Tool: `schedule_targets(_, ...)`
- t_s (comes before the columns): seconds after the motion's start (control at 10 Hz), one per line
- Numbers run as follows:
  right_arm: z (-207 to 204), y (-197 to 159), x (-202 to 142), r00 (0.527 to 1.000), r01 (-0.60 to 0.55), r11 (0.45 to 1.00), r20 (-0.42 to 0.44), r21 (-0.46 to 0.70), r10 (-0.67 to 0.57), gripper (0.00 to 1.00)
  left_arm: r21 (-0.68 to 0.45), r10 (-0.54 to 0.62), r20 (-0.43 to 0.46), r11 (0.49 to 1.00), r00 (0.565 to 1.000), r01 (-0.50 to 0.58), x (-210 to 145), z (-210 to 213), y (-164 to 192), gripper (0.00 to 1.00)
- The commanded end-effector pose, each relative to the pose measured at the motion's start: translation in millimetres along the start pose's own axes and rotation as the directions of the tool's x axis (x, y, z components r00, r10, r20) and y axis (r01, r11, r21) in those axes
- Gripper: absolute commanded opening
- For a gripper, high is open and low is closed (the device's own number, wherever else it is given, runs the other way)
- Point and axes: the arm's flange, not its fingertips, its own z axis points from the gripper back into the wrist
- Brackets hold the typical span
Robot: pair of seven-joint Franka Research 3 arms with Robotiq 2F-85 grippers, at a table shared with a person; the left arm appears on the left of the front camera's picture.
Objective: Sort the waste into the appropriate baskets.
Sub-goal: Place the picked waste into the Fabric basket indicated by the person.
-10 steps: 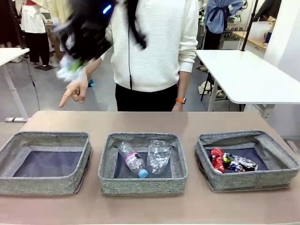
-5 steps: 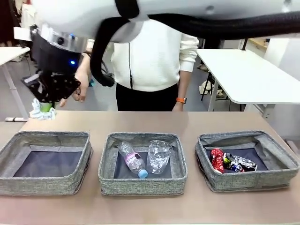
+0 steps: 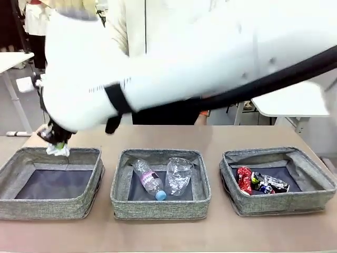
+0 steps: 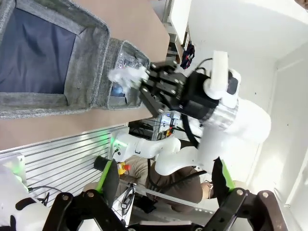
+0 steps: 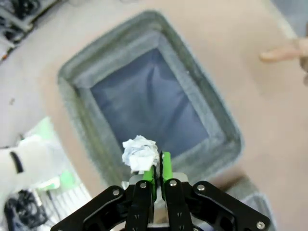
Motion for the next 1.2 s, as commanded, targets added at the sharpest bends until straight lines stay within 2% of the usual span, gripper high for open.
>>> schedule_targets(0.0,-7,3,-9,0.998,0.026,1.000,0.060,-0.002,-0.026,0.07,-0.013,-0.001,0.000,1.000,1.000,0.001,-2,-1,0,1.00)
schedule_targets(0.3,-6,-6,-7,0.999,0.021,1.000,0.033,-0.008,-0.021,0.07,-0.013,-0.001,0.000,1.000,1.000,0.001,-2,-1,0,1.00)
schedule_targets(0.4,-8,-6,-5,1.000,0.015,1.000,0.024,-0.005,-0.014,0.53,-0.013,-0.001,0.000,1.000,1.000,0.001,-2,-1,0,1.00)
schedule_targets(0.5,-9,-5,-4,1.000,0.013,1.000,0.016,-0.005,-0.012,0.64,-0.013,-0.001,0.000,1.000,1.000,0.001,-2,-1,0,1.00)
schedule_targets(0.6,-10,-4,-4,1.000,0.011,1.000,0.009,0.002,-0.011,1.00,-0.013,-0.001,0.000,1.000,1.000,0.001,-2,-1,0,1.00)
schedule_targets(0.8,-7,-7,-7,1.000,0.027,1.000,0.004,0.006,-0.027,1.00,-0.013,-0.001,0.000,1.000,1.000,0.001,-2,-1,0,1.00)
schedule_targets(0.9,-6,-7,-7,1.000,0.026,0.999,0.009,0.023,-0.026,0.88,-0.013,-0.001,0.000,1.000,1.000,0.001,-2,-1,0,1.00)
schedule_targets(1.0,-7,-8,-8,1.000,0.027,0.998,0.000,0.052,-0.027,0.97,-0.013,-0.001,0.000,1.000,1.000,0.001,-2,-1,0,1.00)
schedule_targets(1.1,-7,-9,-8,0.999,0.025,0.997,-0.023,0.080,-0.023,1.00,-0.013,-0.001,0.000,1.000,1.000,0.001,-2,-1,0,1.00)
